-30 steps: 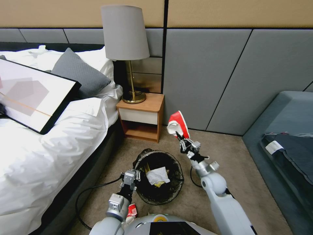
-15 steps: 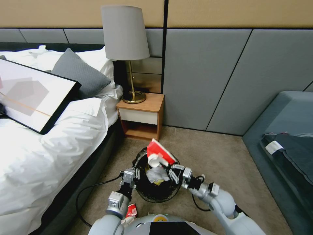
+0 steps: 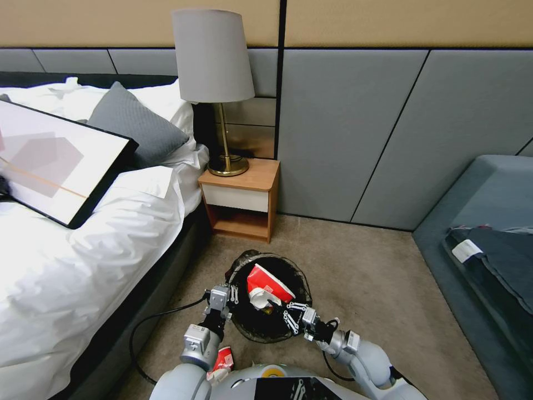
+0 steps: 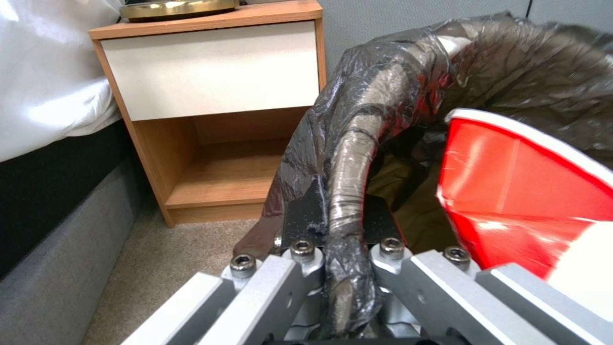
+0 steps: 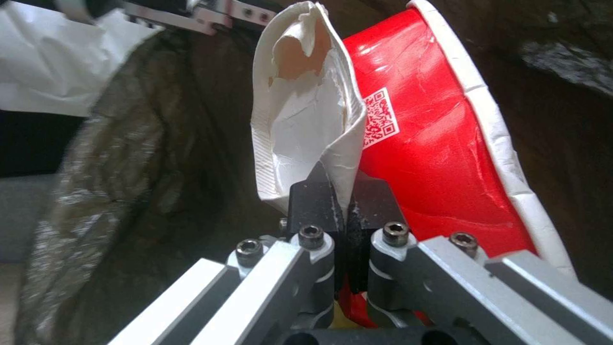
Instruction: Pick up the trash bin, then pick up the garbage from the floor and place it into the trash bin.
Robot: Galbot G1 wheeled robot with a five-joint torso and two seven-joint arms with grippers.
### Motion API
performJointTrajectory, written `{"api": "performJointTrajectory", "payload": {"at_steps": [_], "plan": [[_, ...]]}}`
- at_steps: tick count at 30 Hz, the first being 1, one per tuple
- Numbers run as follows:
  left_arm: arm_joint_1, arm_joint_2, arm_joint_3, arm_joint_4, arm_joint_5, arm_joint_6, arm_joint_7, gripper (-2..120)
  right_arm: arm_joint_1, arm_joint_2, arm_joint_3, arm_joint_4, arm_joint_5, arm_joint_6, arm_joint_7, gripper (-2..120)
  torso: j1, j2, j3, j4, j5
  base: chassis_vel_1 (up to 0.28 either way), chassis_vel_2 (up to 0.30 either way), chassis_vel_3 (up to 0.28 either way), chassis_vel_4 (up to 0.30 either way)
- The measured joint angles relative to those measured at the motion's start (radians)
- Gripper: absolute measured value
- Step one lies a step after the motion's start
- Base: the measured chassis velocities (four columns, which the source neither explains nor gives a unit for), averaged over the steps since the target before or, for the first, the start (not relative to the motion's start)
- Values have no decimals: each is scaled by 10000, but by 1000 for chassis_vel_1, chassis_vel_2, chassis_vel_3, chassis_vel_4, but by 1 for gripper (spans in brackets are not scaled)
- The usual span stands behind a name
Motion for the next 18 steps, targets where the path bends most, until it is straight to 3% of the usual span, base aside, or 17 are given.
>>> {"api": "performJointTrajectory", "payload": {"at_steps": [7, 10, 16, 18], "plan": [[71, -19, 5, -78, 51, 0, -1, 1, 175, 261, -63, -227, -272, -18, 268, 4, 0, 0, 0, 0, 0, 0, 0, 0, 0], [76, -23, 3, -90, 57, 0, -1, 1, 190, 295, -72, -200, -285, -34, 331, 19, 0, 0, 0, 0, 0, 0, 0, 0, 0], [68, -29, 13, -89, 64, 0, -5, 1, 174, 327, -71, -194, -313, -37, 354, 36, 0, 0, 0, 0, 0, 0, 0, 0, 0], [57, -25, 18, -86, 68, -1, -8, 1, 139, 318, -70, -179, -337, -25, 362, 48, 1, 0, 0, 0, 0, 0, 0, 0, 0]]}}
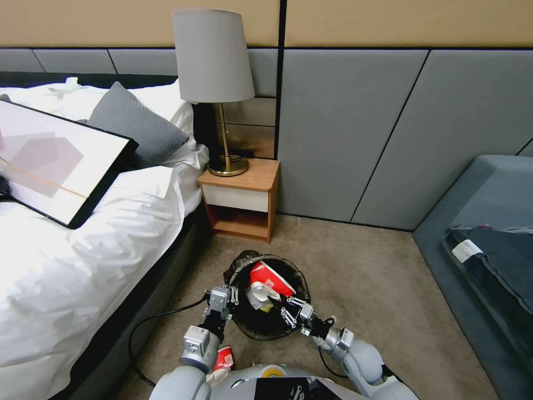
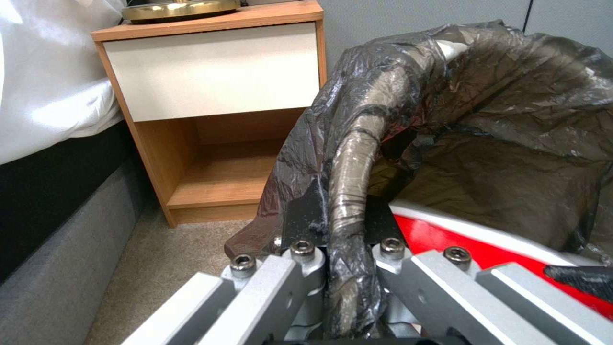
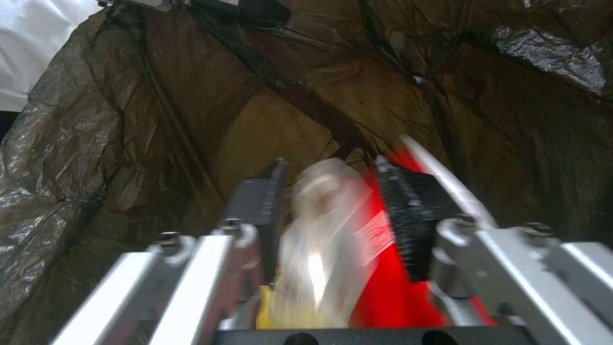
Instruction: Pick up the trash bin, then pick up the garbage from the floor and place it into the trash bin.
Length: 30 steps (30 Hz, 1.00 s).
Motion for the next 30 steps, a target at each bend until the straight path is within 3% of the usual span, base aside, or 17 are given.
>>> {"api": "performJointTrajectory", "payload": {"at_steps": [14, 21, 24, 30], "plan": [[12, 49, 31, 12, -25, 0, -3, 1, -117, -202, 12, 134, -26, 4, 16, 97, 0, 0, 0, 0, 0, 0, 0, 0, 0], [12, 55, 48, 11, -76, 12, -27, 1, -297, -246, 33, 457, -47, 33, 71, 100, 0, 0, 0, 0, 0, 0, 0, 0, 0], [6, 65, 28, 8, -203, 51, -109, 1, -492, -181, 107, 1130, -155, 170, 377, 100, 0, 0, 0, 0, 0, 0, 0, 0, 0], [-10, 60, -8, 13, -309, 69, -136, 1, -874, 460, 491, 3055, -574, 261, 1983, 100, 0, 0, 0, 1, -2, 0, 0, 0, 0]]}}
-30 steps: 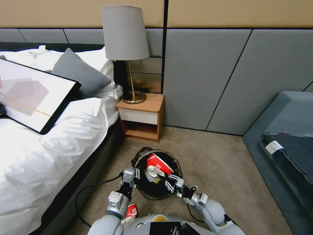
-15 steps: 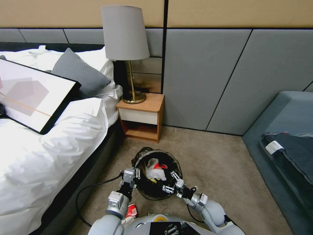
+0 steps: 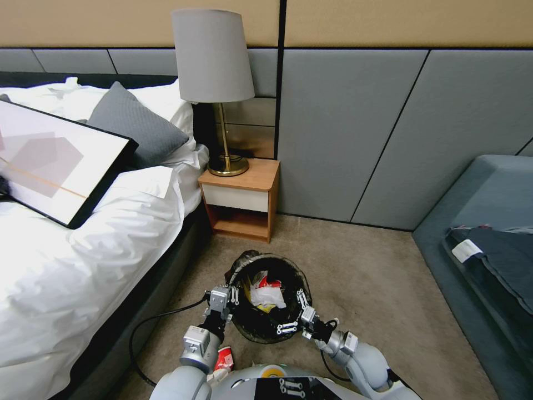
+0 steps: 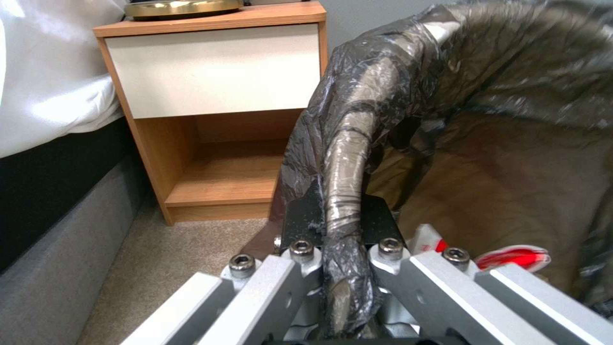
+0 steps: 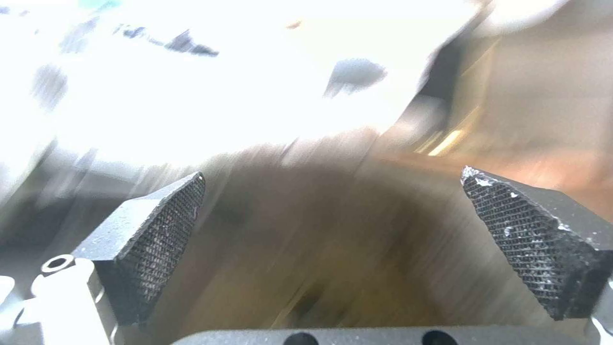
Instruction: Pick up the trash bin, then pick up the garbage from the floor and place it into the trash bin.
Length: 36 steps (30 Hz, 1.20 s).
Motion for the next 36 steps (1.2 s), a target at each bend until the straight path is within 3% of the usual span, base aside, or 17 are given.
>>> {"api": "performJointTrajectory", "payload": {"at_steps": [2, 8, 16, 25, 36], "plan": [[-27, -1, -61, 64, -9, 0, -20, 1, -285, 378, 319, 814, -587, 0, 1087, 100, 0, 0, 0, 0, 0, 0, 0, 0, 0], [-40, -38, -116, 124, -17, -27, -103, 1, -989, 1052, 1208, 1505, -1094, -47, 2621, 100, 0, -1, 0, -2, 0, 0, 0, 0, 0], [-23, -42, -258, 58, -169, -45, -279, 1, -1630, 1876, 2659, 505, -1178, 797, 3752, 100, 0, -1, 0, -1, 4, 0, 0, 0, 0], [-11, -76, -236, 53, -203, -8, -307, 1, -1781, 2189, 2854, -522, -1119, 1583, 3889, 100, 0, -1, 0, -1, 3, 0, 0, 0, 0], [7, -107, -202, 41, -166, 27, -243, 1, -1641, 2176, 2797, -599, -1009, 1524, 3789, 100, 0, -1, 1, -1, 3, 0, 0, 0, 0]]}}
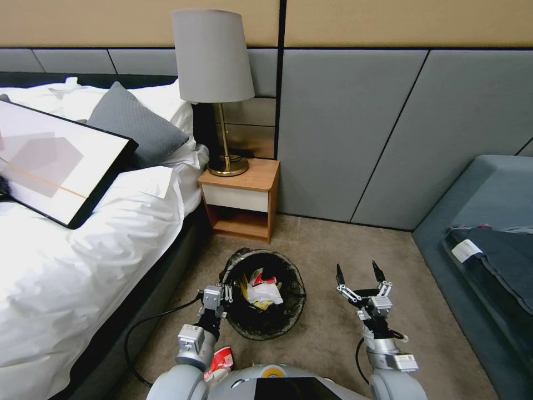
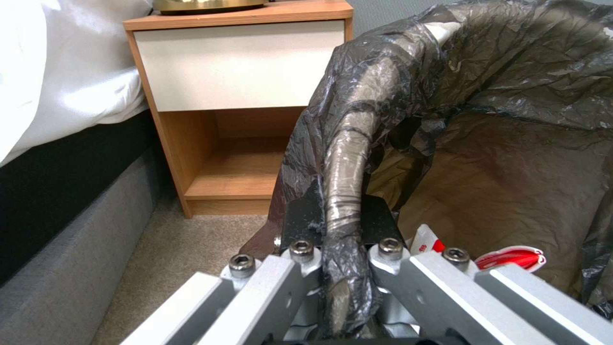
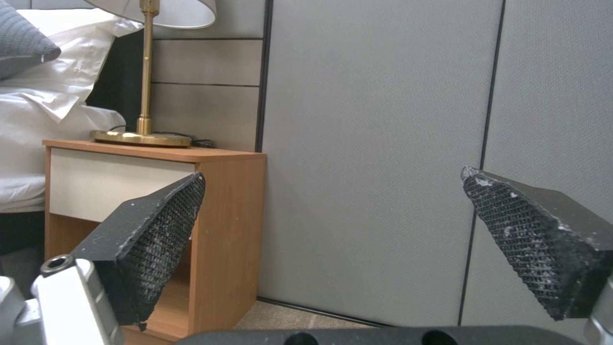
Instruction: Pick up the trash bin, then pick up the garbage from the floor and place it into the trash bin.
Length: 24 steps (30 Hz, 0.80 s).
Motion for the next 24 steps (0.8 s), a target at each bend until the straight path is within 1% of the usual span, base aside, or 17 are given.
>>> {"api": "performJointTrajectory", "payload": {"at_steps": [12, 18, 24], "plan": [[0, 4, 35, 21, 47, 0, 20, 1, 130, -118, 91, 87, 82, -186, -61, 100, 0, 0, 0, -1, -1, 0, 0, 0, 0], [7, 16, 44, 24, 64, 0, 28, 1, 158, -143, 106, 108, 119, -279, -73, 100, 0, 0, 0, 0, 0, 54, 73, 69, 64], [22, 29, 53, 24, 73, 2, 35, 1, 176, -171, 126, 147, 152, -327, -86, 100, 0, 0, 0, 0, -1, 103, 88, 95, 84]]}}
